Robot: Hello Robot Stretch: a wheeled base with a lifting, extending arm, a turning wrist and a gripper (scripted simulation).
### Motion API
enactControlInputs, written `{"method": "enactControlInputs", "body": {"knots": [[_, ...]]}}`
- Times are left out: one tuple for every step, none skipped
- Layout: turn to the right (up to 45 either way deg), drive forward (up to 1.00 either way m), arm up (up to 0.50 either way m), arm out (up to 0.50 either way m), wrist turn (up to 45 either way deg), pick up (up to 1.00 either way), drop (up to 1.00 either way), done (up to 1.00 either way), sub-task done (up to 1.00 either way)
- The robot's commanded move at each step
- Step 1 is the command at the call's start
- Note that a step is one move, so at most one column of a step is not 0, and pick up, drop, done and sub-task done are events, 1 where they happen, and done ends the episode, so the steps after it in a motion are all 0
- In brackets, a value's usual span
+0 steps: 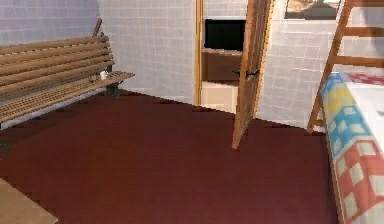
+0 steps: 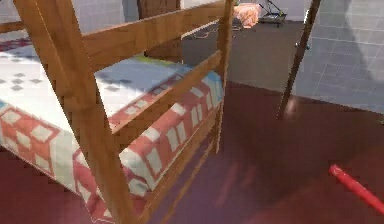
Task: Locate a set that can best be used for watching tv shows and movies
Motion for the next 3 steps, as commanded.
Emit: {"method": "enactControlInputs", "body": {"knots": [[0.0, 1.00, 0.00, 0.00, 0.0, 0.00, 0.00, 0.00, 0.00], [3.0, 0.00, 0.00, 0.00, 0.0, 0.00, 0.00, 0.00, 0.00], [0.0, 1.00, 0.00, 0.00, 0.0, 0.00, 0.00, 0.00, 0.00]]}}
